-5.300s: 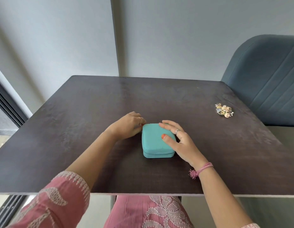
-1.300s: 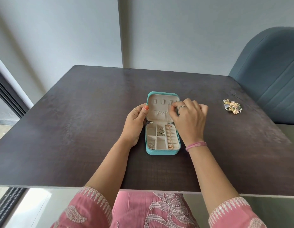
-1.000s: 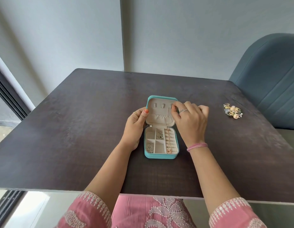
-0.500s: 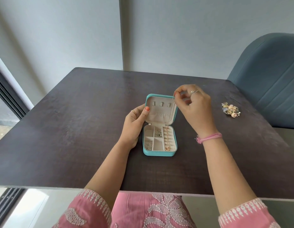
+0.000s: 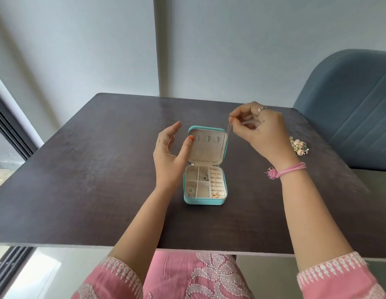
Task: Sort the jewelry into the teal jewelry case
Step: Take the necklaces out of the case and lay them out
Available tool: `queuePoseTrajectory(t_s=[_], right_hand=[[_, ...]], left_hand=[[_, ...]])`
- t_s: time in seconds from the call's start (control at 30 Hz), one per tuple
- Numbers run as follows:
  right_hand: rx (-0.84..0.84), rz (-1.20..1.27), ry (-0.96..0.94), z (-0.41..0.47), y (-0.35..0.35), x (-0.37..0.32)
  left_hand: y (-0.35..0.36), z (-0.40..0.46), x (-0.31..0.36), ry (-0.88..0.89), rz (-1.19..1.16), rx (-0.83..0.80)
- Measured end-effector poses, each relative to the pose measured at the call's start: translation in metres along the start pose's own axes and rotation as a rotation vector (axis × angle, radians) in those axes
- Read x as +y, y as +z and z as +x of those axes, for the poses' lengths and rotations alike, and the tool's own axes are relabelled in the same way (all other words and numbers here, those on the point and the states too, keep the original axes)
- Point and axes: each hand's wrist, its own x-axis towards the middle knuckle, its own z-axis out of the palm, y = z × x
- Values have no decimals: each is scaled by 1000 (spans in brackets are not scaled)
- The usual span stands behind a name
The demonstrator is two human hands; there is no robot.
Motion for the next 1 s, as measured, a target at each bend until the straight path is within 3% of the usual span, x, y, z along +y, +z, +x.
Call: queuePoseTrajectory(t_s=[0.07, 0.2, 0.4, 1.0], right_hand=[[-30, 30, 22, 3, -5, -3], [-49, 85, -9, 9, -16, -12], [-64, 119, -40, 14, -31, -22], [19, 49, -159, 24, -49, -33]], left_hand=[[6, 1, 12, 54, -11, -39], [23, 4, 40, -25, -148, -208], [42, 5, 56, -70, -92, -476], [57, 0, 67, -162, -258, -468]])
